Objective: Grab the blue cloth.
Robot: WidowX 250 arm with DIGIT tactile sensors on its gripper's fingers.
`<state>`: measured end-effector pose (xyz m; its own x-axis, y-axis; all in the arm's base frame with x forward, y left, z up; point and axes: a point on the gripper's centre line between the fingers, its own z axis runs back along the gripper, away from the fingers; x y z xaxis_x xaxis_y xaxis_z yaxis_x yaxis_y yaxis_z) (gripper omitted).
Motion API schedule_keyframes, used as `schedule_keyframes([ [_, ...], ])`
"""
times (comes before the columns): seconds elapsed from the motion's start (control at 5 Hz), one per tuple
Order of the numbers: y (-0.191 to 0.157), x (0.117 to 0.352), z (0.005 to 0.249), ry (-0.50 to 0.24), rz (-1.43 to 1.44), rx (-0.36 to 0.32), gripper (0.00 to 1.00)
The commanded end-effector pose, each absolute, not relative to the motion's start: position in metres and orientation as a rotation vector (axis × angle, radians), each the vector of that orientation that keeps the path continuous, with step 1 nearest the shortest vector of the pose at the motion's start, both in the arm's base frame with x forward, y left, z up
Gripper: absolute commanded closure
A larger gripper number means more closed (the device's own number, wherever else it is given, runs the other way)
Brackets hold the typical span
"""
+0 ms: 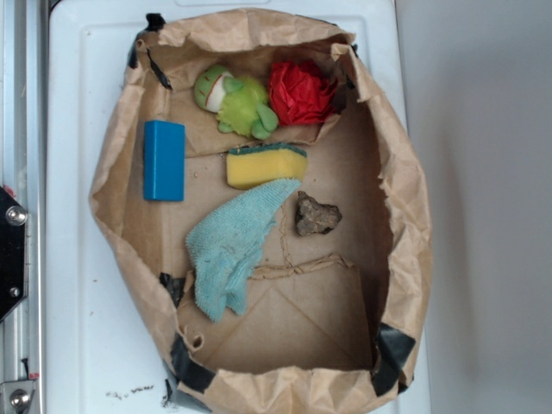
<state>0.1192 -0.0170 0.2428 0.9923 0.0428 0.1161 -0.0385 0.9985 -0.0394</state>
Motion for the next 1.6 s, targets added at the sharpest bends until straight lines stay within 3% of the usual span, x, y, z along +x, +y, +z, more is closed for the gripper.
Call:
schedule_keyframes([
  [0.0, -0.017, 0.119, 0.243, -0.117, 0.041, -0.037, 0.0],
  [0.4, -0.021, 0.193, 0.226, -0.174, 0.005, -0.064, 0.0],
  [0.8, 0.008, 0.235, 0.202, -0.25, 0.016, -0.096, 0.0],
  [1.0, 0.014, 0.249, 0.181, -0.253, 0.166, -0.181, 0.0],
  [1.4, 0.0, 0.241, 0.154, -0.261, 0.248, -0.131, 0.0],
])
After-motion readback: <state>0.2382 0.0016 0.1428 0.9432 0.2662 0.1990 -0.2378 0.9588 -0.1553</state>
